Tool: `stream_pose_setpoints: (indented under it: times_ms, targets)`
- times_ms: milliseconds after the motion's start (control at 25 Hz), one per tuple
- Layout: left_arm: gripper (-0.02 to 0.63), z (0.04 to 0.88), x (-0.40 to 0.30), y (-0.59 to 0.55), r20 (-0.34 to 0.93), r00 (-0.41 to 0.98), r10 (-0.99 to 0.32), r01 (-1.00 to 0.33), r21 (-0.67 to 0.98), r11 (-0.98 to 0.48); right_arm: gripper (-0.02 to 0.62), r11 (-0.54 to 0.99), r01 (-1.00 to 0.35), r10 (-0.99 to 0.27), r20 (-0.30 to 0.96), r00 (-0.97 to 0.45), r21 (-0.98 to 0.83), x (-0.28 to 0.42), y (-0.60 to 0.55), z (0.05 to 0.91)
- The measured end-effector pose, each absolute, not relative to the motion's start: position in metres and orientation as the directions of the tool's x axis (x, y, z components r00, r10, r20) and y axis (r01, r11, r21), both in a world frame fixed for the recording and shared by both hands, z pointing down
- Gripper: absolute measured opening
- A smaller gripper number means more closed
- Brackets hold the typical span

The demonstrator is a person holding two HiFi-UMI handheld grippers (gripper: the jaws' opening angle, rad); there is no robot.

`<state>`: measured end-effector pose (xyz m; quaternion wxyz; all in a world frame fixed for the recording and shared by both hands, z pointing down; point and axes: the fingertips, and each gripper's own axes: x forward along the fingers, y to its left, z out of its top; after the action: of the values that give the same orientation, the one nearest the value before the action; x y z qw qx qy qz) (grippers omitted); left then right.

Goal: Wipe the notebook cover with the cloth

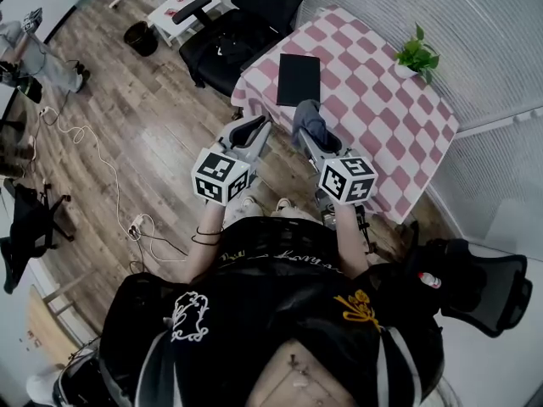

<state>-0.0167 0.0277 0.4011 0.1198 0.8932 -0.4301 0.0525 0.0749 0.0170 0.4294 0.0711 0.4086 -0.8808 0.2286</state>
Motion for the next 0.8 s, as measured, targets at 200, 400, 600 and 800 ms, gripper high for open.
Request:
stream_pose_setpoints:
  times_ms: [200, 400, 600, 800]
  targets:
    - [0.038, 0.402, -0.005, 0.022, 0.197, 0.618, -0.761, -0.786, 0.171, -0.594, 0.133, 0.573, -0.744, -0.673, 0.321, -0.666, -0.344, 0.086, 0.012, 0.433]
    - [0.038, 0.403, 0.010, 0.015, 0.201, 0.609, -0.767, -0.793, 0.167, -0.586, 0.133, 0.576, -0.739, -0.661, 0.332, -0.673, -0.350, 0.103, 0.005, 0.437]
    - [0.038, 0.407, 0.026, 0.016, 0.212, 0.598, -0.773, -0.801, 0.166, -0.575, 0.133, 0.585, -0.726, -0.641, 0.342, -0.687, -0.362, 0.117, 0.005, 0.444]
    - [0.038, 0.418, 0.037, 0.024, 0.247, 0.595, -0.765, -0.804, 0.163, -0.572, 0.133, 0.584, -0.712, -0.627, 0.341, -0.700, -0.389, 0.125, 0.007, 0.453]
